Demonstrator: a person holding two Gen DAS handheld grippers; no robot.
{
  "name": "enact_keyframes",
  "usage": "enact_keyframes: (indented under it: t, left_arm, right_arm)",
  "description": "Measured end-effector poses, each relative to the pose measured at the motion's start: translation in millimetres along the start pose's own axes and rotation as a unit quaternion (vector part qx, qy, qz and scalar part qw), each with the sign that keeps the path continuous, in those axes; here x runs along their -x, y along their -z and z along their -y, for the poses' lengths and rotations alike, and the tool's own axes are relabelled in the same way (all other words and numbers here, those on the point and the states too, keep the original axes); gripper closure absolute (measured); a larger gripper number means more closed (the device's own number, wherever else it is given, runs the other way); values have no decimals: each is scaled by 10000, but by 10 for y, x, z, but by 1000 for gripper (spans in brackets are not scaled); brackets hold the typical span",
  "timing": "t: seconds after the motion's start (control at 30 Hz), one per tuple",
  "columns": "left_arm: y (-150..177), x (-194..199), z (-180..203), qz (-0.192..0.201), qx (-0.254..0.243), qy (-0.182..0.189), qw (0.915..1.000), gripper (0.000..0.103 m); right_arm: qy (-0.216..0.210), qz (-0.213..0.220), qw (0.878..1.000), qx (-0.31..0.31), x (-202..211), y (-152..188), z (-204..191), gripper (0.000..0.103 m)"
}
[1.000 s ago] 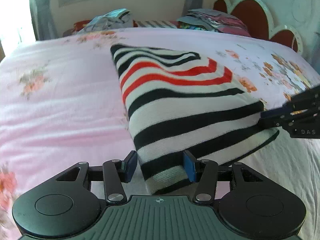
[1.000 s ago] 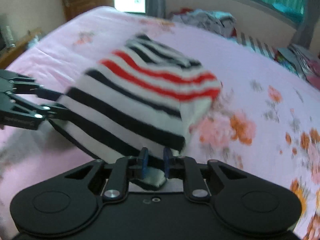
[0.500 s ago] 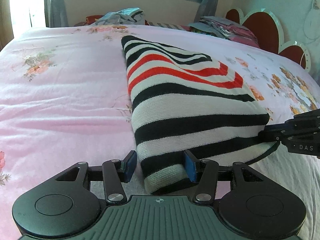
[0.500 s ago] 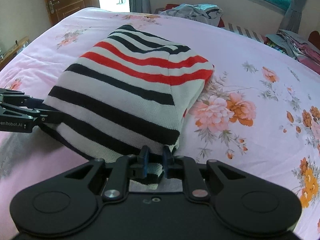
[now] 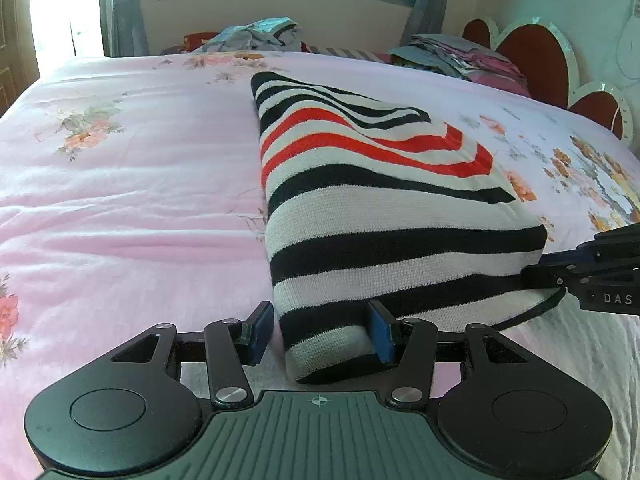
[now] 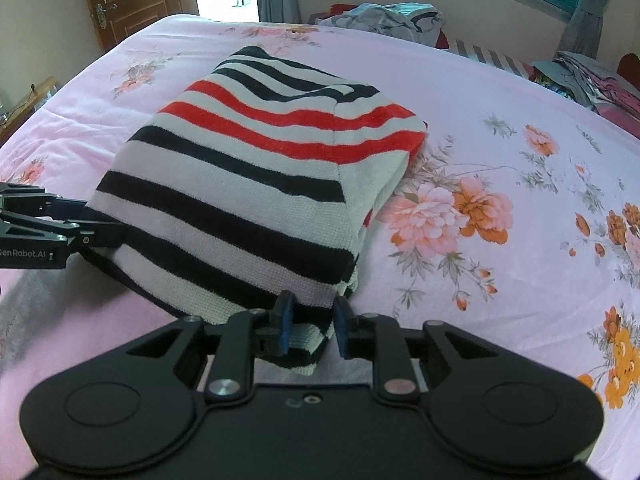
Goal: Fold small clothes
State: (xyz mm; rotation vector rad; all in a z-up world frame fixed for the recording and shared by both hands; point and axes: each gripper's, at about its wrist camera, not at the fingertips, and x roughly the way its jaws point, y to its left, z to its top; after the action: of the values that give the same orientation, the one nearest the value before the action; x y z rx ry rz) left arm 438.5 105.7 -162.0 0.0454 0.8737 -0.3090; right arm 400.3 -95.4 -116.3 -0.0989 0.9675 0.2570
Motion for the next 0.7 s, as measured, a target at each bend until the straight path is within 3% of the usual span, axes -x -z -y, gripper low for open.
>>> enact_keyframes:
  t: [0.17,0.27,0.33,0.37,0.43,0.7]
  left_arm:
    - [13,27,57,-4,-61,-104,9999,51]
    - [24,74,51,4,247,-145,9996,50]
    - [46,187,70,99,532,-203,9983,11]
    - [87,269,103,301,540,-277,9977,0]
    - [173,421,188,534,457,-356,9969,0]
    - [448,866,523,544,532,-326,9966,0]
  right_arm:
    - [30,75,10000,-26,12,30,-15,81]
    - [7,136,9996,-232,52,42,27,77]
    - [205,206,9987,-416,175,60,45,45]
    - [337,317,9979,-461,261,103,40,5]
    - [383,433,9972,-471,383,217,52,1]
    - [515,363,9951,-765,771,665,135,0]
